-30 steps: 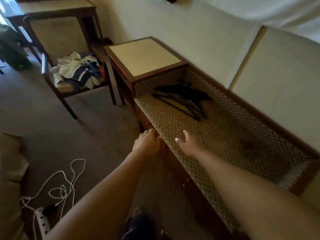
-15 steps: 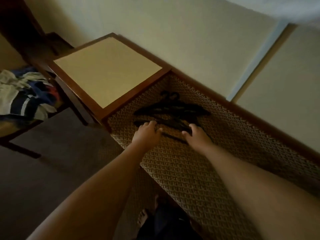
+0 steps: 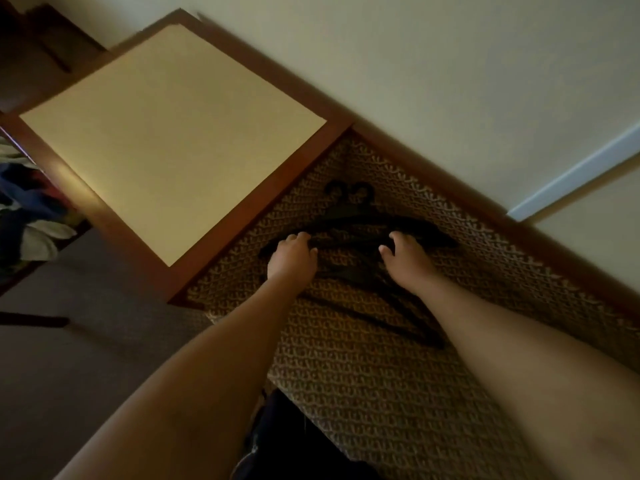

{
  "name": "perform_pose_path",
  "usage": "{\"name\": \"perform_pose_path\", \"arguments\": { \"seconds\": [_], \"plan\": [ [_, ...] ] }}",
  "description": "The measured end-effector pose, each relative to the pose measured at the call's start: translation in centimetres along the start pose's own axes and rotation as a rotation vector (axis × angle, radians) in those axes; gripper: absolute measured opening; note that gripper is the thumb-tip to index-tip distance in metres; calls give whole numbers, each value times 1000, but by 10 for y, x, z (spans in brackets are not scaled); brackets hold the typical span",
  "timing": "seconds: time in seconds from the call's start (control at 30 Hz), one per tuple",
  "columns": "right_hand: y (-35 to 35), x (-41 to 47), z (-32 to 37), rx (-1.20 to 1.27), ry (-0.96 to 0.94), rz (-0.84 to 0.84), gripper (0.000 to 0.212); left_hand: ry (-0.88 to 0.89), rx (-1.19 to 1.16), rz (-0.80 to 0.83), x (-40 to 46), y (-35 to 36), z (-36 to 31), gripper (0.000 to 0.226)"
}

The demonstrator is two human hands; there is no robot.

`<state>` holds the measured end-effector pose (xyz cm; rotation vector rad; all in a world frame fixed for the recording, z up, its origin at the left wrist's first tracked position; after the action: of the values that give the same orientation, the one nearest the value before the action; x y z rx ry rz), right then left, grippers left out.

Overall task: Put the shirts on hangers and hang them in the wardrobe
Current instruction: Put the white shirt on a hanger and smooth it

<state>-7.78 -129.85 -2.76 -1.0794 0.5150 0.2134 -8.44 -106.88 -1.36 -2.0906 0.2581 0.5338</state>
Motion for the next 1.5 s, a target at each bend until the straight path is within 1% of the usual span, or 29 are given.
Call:
{"name": "perform_pose_path", "arguments": {
  "seconds": [0.17, 0.27, 0.4, 0.5, 0.63, 0.8, 1.1, 1.27, 1.37, 1.5],
  "plan": [
    [-5, 56, 3, -121, -62, -30, 50, -13, 71, -42, 53, -4, 12, 38],
    [-4, 80, 7, -196, -111, -36, 50, -23, 102, -35, 76, 5, 22, 33],
    [-2, 99, 12, -276, -162, -65, 46, -26, 192, 5, 95, 21, 29, 34],
    [4, 110, 10, -330, -188, -63, 40, -11, 247, -21, 101, 27, 30, 37],
    [7, 116, 6, -377, -183, -82, 30, 16, 298, -75, 105, 29, 32, 34],
    [5, 120, 6, -417, -143, -89, 28, 43, 347, -94, 105, 29, 26, 37],
    [-9, 101, 3, -346, -131, -107, 20, 82, 360, -47, 93, 16, 11, 26],
    [-30, 72, 2, -317, -150, -126, 15, 157, 358, -93, 66, -5, -11, 25],
    [-46, 50, 3, -282, -158, -181, 17, 210, 385, -126, 49, -23, -23, 24],
    [-66, 13, 6, -239, -127, -303, 26, 293, 397, -158, 30, -51, -37, 23]
  ]
}}
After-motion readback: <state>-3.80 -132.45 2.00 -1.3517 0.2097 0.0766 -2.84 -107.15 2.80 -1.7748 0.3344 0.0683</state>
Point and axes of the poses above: each hand's wrist, its own x-axis towards the middle knuckle, its own y-axis out of the palm, z = x × y, the point moved 9 cm from there along x, towards the middle knuckle, and after that the axes turned 2 degrees about -x, right-handed, at the moved point
